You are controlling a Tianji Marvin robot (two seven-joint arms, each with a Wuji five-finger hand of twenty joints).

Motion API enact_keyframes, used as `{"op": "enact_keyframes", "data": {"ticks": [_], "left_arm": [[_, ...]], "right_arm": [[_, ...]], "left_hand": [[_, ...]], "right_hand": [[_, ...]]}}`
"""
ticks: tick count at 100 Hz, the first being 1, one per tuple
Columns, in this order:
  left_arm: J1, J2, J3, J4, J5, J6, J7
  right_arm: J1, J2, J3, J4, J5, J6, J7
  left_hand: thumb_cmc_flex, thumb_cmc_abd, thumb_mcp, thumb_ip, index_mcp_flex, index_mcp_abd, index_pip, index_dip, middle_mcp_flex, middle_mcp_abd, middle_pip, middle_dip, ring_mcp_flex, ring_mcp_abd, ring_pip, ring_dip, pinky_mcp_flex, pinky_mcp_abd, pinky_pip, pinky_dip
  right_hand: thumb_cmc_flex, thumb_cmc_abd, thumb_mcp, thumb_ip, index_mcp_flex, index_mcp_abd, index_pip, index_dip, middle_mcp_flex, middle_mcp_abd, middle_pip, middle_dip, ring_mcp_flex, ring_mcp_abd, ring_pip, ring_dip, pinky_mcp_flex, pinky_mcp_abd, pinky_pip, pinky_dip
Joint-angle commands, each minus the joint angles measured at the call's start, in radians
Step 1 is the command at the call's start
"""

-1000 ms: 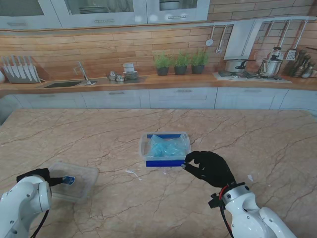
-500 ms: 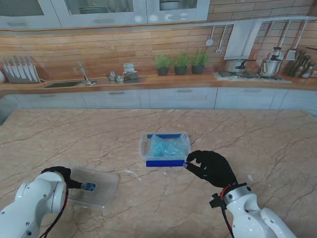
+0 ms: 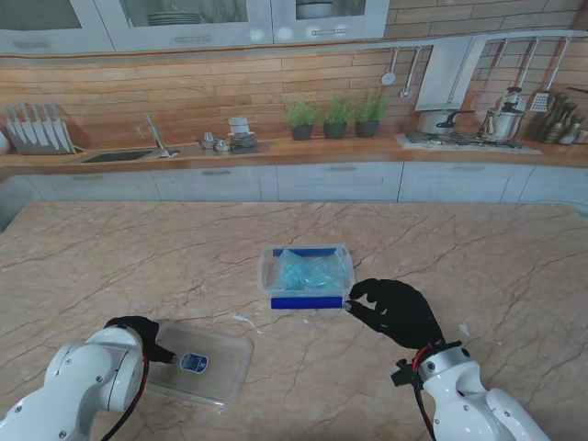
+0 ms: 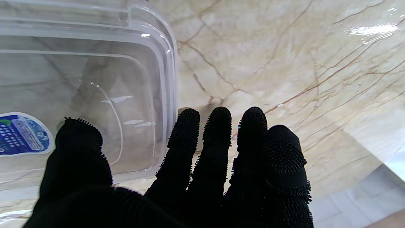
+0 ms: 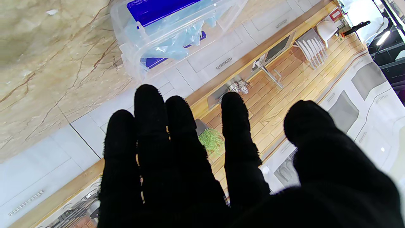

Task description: Fold the bubble film and place it into the plastic crate

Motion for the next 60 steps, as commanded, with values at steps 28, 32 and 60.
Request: {"op": "enact_keyframes", "data": {"ticks": [28,32,60], "left_arm": [[0.030,-0.004,0.057,-0.058,-0.032,-0.020,0.005],[0.027,-0.003,0.065,-0.060,-0.037,-0.018,0.003],[0.023,0.001,0.112,-0.074,-0.074,0.010,0.029]], "right_arm": [[-0.015,-0.006,0.005,-0.009,-0.002,-0.018,-0.012],[-0.016,-0.006,0.006,-0.010,-0.002,-0.020,-0.013],[-0.021,-0.005,0.006,-0.011,-0.002,-0.038,-0.012]], "left_hand": [[0.053,0.005,0.024,0.032,0.042,-0.044,0.057,0.016,0.044,0.010,0.048,0.022,0.036,0.078,0.031,0.026,0.041,-0.030,0.069,0.005],[0.057,0.013,0.021,0.031,0.046,-0.045,0.076,0.026,0.054,0.008,0.059,0.027,0.046,0.083,0.039,0.027,0.052,-0.028,0.078,0.002],[0.071,0.051,0.019,0.030,0.087,-0.052,0.147,0.053,0.112,0.003,0.104,0.042,0.101,0.095,0.074,0.025,0.110,-0.014,0.120,-0.019]], "right_hand": [[-0.015,0.042,-0.027,0.042,0.022,-0.004,-0.013,0.012,0.023,0.005,0.012,0.015,0.007,0.011,0.019,0.015,-0.011,-0.011,0.037,0.025],[-0.015,0.042,-0.027,0.042,0.022,-0.005,-0.013,0.012,0.022,0.006,0.012,0.015,0.008,0.011,0.020,0.015,-0.011,-0.011,0.037,0.025],[-0.016,0.042,-0.027,0.042,0.024,-0.004,-0.012,0.012,0.025,0.006,0.014,0.016,0.010,0.010,0.022,0.015,-0.009,-0.012,0.038,0.026]]}}
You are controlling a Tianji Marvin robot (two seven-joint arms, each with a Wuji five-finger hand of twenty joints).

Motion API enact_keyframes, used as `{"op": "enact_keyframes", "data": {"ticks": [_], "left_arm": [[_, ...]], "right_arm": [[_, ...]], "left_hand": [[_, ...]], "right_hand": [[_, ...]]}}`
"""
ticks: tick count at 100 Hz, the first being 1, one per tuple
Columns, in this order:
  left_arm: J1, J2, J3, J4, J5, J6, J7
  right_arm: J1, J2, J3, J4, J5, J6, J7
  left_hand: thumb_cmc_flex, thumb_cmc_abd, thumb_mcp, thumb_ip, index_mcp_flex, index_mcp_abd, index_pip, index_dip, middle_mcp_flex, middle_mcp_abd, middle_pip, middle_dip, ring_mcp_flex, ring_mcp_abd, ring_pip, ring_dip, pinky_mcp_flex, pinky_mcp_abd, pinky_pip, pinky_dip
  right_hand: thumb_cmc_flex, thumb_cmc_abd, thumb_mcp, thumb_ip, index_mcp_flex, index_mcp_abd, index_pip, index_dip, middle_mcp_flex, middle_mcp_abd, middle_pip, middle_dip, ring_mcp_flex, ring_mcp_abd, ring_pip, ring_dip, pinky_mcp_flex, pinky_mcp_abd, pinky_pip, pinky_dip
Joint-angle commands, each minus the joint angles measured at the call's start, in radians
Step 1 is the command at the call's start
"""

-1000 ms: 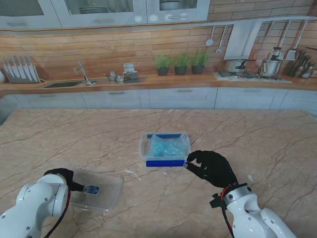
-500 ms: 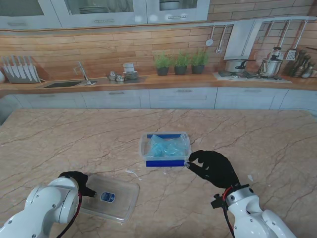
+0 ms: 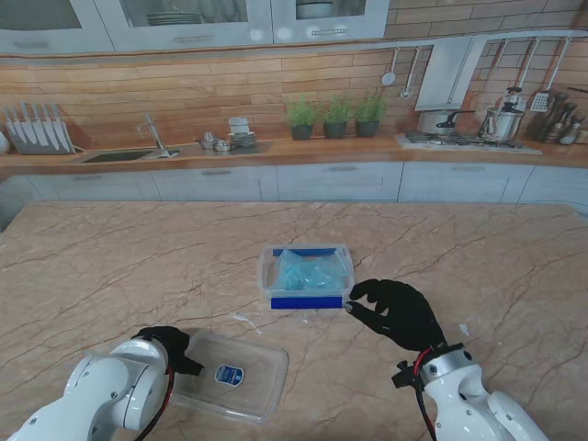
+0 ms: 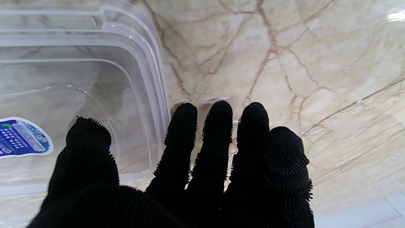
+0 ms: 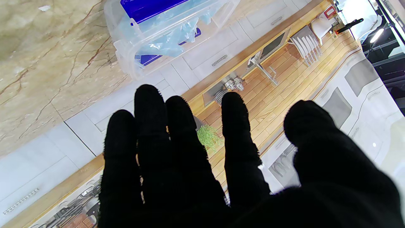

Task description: Fold the bubble film and place it into the plastic crate

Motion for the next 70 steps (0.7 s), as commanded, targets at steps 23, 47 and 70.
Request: {"op": "enact_keyframes", "data": {"ticks": [23,47,70], "left_arm": [[-0.028,0.008,0.066,0.000,-0.087,0.057,0.007],[-0.064,0.021,0.113,0.021,-0.177,0.128,0.026],[-0.096,0.027,0.154,0.043,-0.218,0.180,0.045]], "right_arm": [[-0.014,0.008,-0.012,-0.029,-0.004,-0.014,0.060],[0.035,0.028,-0.077,-0.037,0.019,0.039,0.180],[0.059,0.059,-0.095,-0.060,0.032,0.108,0.356]], "left_hand": [[0.039,0.074,0.003,0.025,0.082,-0.032,0.091,0.021,0.094,0.001,0.073,0.030,0.073,0.106,0.059,0.017,0.081,0.004,0.103,-0.029],[0.056,0.089,0.003,0.026,0.117,-0.031,0.110,0.006,0.125,0.006,0.078,0.017,0.091,0.122,0.058,-0.002,0.091,0.031,0.116,-0.051],[0.082,0.114,0.007,0.025,0.169,-0.039,0.133,-0.012,0.173,0.004,0.083,0.004,0.120,0.133,0.055,-0.022,0.105,0.059,0.127,-0.057]], "right_hand": [[-0.020,0.053,-0.029,0.042,0.066,0.006,0.017,0.026,0.083,0.013,0.063,0.034,0.070,0.018,0.083,0.039,0.032,0.005,0.089,0.046],[-0.022,0.069,-0.034,0.045,0.125,0.050,0.016,0.029,0.146,0.038,0.166,0.072,0.152,0.029,0.212,0.078,0.088,0.033,0.211,0.079],[-0.002,0.136,-0.087,0.039,0.233,0.054,0.042,0.029,0.245,0.077,0.320,0.142,0.265,0.046,0.440,0.149,0.155,0.056,0.327,0.092]]}}
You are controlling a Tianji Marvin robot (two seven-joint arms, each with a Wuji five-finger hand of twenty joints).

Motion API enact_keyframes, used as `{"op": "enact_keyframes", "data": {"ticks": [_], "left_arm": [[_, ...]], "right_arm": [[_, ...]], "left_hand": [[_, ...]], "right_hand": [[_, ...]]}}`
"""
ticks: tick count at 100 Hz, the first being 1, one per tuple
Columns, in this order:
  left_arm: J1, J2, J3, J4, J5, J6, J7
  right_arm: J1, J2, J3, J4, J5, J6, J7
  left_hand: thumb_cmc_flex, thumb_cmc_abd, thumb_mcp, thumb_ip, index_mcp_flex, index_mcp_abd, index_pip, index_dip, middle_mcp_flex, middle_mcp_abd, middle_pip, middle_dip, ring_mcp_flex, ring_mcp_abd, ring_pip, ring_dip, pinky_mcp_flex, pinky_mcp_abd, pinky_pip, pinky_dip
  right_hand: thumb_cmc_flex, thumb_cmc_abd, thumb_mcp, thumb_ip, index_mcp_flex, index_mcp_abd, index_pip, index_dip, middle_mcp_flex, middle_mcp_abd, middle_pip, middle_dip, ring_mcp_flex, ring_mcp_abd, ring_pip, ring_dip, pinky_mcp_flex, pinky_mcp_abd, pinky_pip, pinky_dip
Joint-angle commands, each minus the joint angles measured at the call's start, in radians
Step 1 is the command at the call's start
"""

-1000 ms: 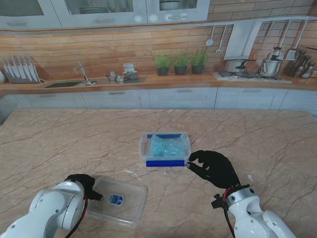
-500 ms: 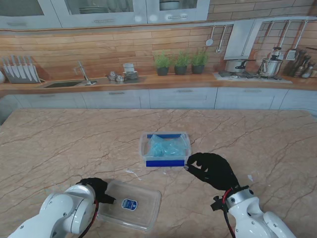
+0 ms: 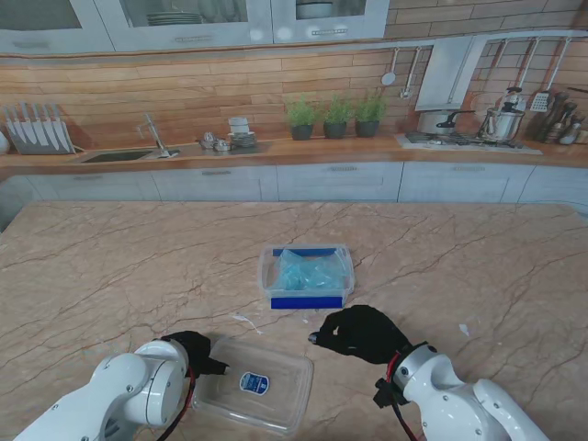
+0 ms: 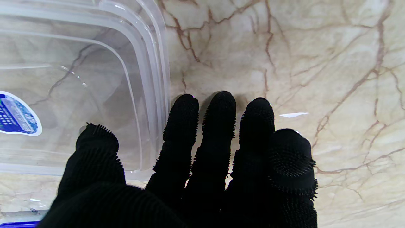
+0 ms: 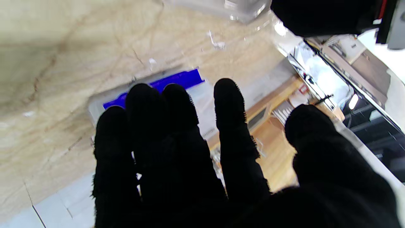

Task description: Fold the bubble film and place it into the plastic crate

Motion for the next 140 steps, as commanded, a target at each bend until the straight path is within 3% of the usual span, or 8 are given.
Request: {"op": "enact_keyframes", "data": {"ticks": [1,18,44,58,70,102,140], "left_arm": [[-0.004,0.000,0.010,0.011,-0.021,0.015,0.005],[-0.013,0.008,0.026,0.017,-0.108,0.053,0.050],[-0.030,0.013,0.048,0.024,-0.143,0.079,0.060],[-0.030,0.013,0.050,0.025,-0.157,0.088,0.073],[-0.025,0.011,0.045,0.023,-0.160,0.093,0.086],[-0.035,0.013,0.053,0.029,-0.238,0.129,0.132],[-0.086,0.014,0.101,0.055,-0.316,0.155,0.169]], "right_arm": [[-0.004,0.011,-0.003,-0.016,-0.004,0.019,0.012],[0.013,0.032,-0.018,-0.028,-0.002,0.076,0.129],[0.087,0.073,-0.084,-0.016,-0.030,0.176,0.339],[0.118,0.093,-0.108,-0.019,-0.051,0.223,0.447],[0.141,0.106,-0.125,-0.016,-0.058,0.245,0.510],[0.250,0.128,-0.229,0.038,-0.046,0.336,0.593],[0.299,0.121,-0.286,0.075,-0.054,0.412,0.544]], "left_hand": [[0.047,0.044,0.019,0.023,0.043,-0.030,0.040,-0.011,0.041,0.003,0.039,-0.005,0.032,0.107,0.029,-0.011,0.028,0.007,0.068,-0.010],[0.063,0.075,0.010,0.017,0.076,-0.021,0.052,-0.054,0.064,0.020,0.036,-0.024,0.043,0.126,0.026,-0.034,0.032,0.038,0.068,-0.011],[0.096,0.115,0.020,0.015,0.094,-0.020,0.053,-0.079,0.075,0.017,0.033,-0.033,0.044,0.132,0.021,-0.045,0.031,0.051,0.064,-0.009],[0.147,0.155,0.006,0.005,0.102,-0.014,0.051,-0.111,0.076,0.028,0.022,-0.045,0.040,0.142,0.013,-0.057,0.022,0.071,0.051,-0.003],[0.164,0.169,0.006,0.001,0.104,-0.009,0.048,-0.118,0.072,0.033,0.017,-0.048,0.033,0.145,0.007,-0.060,0.012,0.076,0.042,-0.002],[0.188,0.180,-0.003,-0.004,0.106,0.011,0.027,-0.139,0.060,0.057,0.003,-0.053,0.014,0.162,-0.010,-0.065,-0.010,0.100,0.015,0.007],[0.174,0.166,-0.009,-0.002,0.103,0.013,0.010,-0.151,0.049,0.053,-0.005,-0.058,0.000,0.158,-0.019,-0.068,-0.023,0.098,0.000,0.017]], "right_hand": [[-0.002,0.099,-0.037,0.021,0.043,0.005,0.010,0.003,0.050,0.082,0.078,0.033,0.075,0.042,0.102,0.032,0.014,-0.034,0.074,0.040],[-0.014,0.128,-0.070,0.021,0.026,0.023,-0.040,-0.029,0.064,0.081,0.160,0.092,0.107,0.022,0.216,0.068,0.037,-0.049,0.131,0.042],[-0.021,0.170,-0.090,0.016,0.011,0.041,-0.085,-0.060,0.104,0.085,0.221,0.139,0.159,0.010,0.305,0.089,0.075,-0.052,0.198,0.049],[-0.019,0.221,-0.134,0.013,-0.111,0.064,-0.231,-0.145,0.092,0.083,0.225,0.160,0.149,0.003,0.322,0.094,0.069,-0.063,0.210,0.044],[-0.031,0.235,-0.145,0.015,-0.156,0.055,-0.259,-0.170,0.101,0.080,0.244,0.178,0.155,0.010,0.361,0.113,0.056,-0.076,0.198,0.038],[-0.049,0.266,-0.156,0.012,-0.197,0.055,-0.278,-0.199,0.119,0.083,0.255,0.190,0.167,0.024,0.388,0.129,0.057,-0.081,0.196,0.031],[-0.054,0.270,-0.161,0.018,-0.255,0.039,-0.288,-0.227,0.122,0.071,0.279,0.201,0.179,0.006,0.413,0.133,0.068,-0.099,0.218,0.023]]}}
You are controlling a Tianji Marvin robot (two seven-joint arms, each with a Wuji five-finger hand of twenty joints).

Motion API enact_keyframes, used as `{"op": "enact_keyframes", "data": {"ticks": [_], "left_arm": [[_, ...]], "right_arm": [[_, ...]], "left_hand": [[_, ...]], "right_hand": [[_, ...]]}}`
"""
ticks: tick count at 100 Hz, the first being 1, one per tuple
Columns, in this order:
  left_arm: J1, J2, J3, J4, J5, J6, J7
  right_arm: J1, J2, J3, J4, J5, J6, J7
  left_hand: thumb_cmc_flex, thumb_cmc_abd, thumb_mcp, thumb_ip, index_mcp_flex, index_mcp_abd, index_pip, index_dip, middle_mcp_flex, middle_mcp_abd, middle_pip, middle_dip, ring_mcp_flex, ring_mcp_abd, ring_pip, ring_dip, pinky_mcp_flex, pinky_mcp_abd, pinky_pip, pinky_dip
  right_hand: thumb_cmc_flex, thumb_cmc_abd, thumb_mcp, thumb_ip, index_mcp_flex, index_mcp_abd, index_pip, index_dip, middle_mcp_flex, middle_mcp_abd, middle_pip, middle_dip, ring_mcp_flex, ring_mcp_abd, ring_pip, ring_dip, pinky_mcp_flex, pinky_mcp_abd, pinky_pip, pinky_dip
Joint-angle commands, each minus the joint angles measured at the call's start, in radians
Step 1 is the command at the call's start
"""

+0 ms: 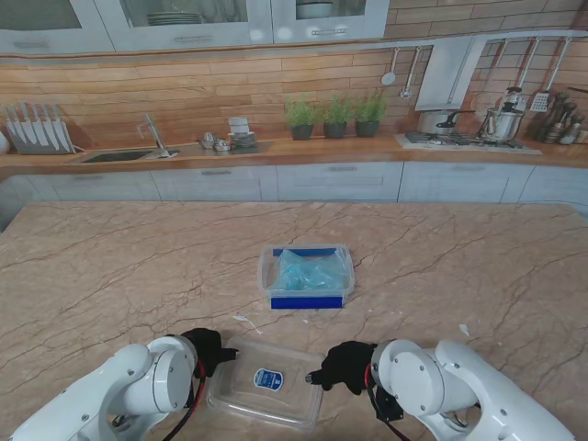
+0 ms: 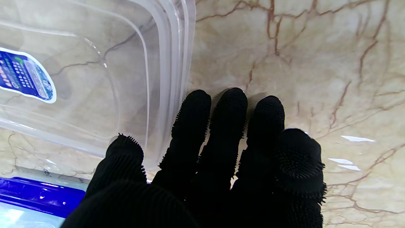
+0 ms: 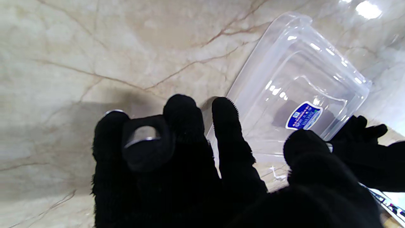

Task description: Fold the bubble film and place it into the plastic crate

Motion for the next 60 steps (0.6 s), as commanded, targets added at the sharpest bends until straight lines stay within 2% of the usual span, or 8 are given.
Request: {"op": "enact_keyframes", "data": {"ticks": [1,24,28,36,42,49,60], "left_arm": [[-0.012,-0.006,0.022,0.010,-0.005,0.008,0.000],[-0.097,-0.006,0.095,0.044,-0.103,0.041,0.034],[-0.119,-0.006,0.117,0.051,-0.121,0.046,0.037],[-0.166,-0.005,0.163,0.066,-0.156,0.048,0.039],[-0.202,-0.006,0.199,0.079,-0.194,0.052,0.044],[-0.245,-0.006,0.241,0.094,-0.235,0.057,0.049],[-0.296,-0.011,0.293,0.115,-0.288,0.064,0.059]], "right_arm": [[-0.001,-0.010,-0.006,0.011,0.003,0.013,-0.013],[0.010,-0.022,-0.006,0.028,0.024,0.044,-0.071],[0.018,-0.024,-0.010,0.032,0.033,0.049,-0.080],[0.035,-0.026,-0.020,0.040,0.039,0.053,-0.087],[0.044,-0.029,-0.025,0.046,0.040,0.058,-0.096],[0.051,-0.030,-0.026,0.050,0.039,0.070,-0.104],[0.050,-0.031,-0.014,0.048,0.032,0.083,-0.104]], "left_hand": [[0.024,0.038,-0.017,-0.002,0.014,-0.068,-0.003,-0.013,-0.019,-0.010,-0.039,-0.011,-0.016,0.088,-0.003,-0.006,-0.006,0.008,0.009,0.017],[0.011,0.025,-0.013,0.003,0.012,-0.069,-0.003,-0.013,-0.022,-0.012,-0.038,-0.010,-0.019,0.088,-0.002,-0.006,-0.008,0.006,0.007,0.021],[0.008,0.022,-0.013,0.004,0.009,-0.067,-0.005,-0.014,-0.025,-0.001,-0.040,-0.010,-0.023,0.089,-0.003,-0.006,-0.013,0.005,0.004,0.020],[0.003,0.019,-0.012,0.004,0.007,-0.070,-0.004,-0.013,-0.025,-0.014,-0.037,-0.008,-0.022,0.085,-0.001,-0.006,-0.012,0.003,0.003,0.021],[0.002,0.019,-0.011,0.005,0.008,-0.069,-0.002,-0.012,-0.025,-0.002,-0.038,-0.009,-0.022,0.087,-0.001,-0.006,-0.011,0.003,0.004,0.022],[0.001,0.019,-0.010,0.005,0.006,-0.070,-0.003,-0.012,-0.026,-0.017,-0.037,-0.008,-0.023,0.085,-0.002,-0.007,-0.013,0.002,0.002,0.022],[-0.001,0.018,-0.010,0.005,0.005,-0.069,-0.004,-0.013,-0.029,-0.006,-0.039,-0.009,-0.026,0.086,-0.003,-0.007,-0.014,0.003,0.001,0.023]], "right_hand": [[-0.042,0.039,-0.019,0.013,-0.078,-0.014,-0.091,-0.042,0.030,0.093,0.053,0.022,0.065,0.010,0.060,0.017,-0.003,-0.087,0.091,0.011],[-0.042,0.025,-0.015,0.018,-0.082,-0.019,-0.082,-0.050,0.030,0.094,0.061,0.022,0.067,0.008,0.068,0.014,-0.003,-0.088,0.101,0.005],[-0.043,0.023,-0.013,0.019,-0.081,-0.020,-0.079,-0.051,0.032,0.093,0.065,0.023,0.070,0.007,0.073,0.014,0.000,-0.087,0.105,0.004],[-0.046,0.025,-0.012,0.019,-0.083,-0.020,-0.075,-0.053,0.032,0.092,0.068,0.023,0.071,0.004,0.076,0.013,0.003,-0.089,0.109,0.003],[-0.047,0.023,-0.011,0.020,-0.082,-0.020,-0.072,-0.054,0.034,0.090,0.072,0.024,0.075,0.002,0.079,0.012,0.006,-0.091,0.112,0.001],[-0.048,0.022,-0.009,0.020,-0.082,-0.018,-0.068,-0.055,0.034,0.091,0.075,0.024,0.075,0.001,0.083,0.012,0.006,-0.091,0.115,0.000],[-0.046,0.017,-0.004,0.022,-0.083,-0.016,-0.060,-0.057,0.030,0.094,0.074,0.024,0.073,0.003,0.084,0.010,0.003,-0.089,0.116,-0.003]]}}
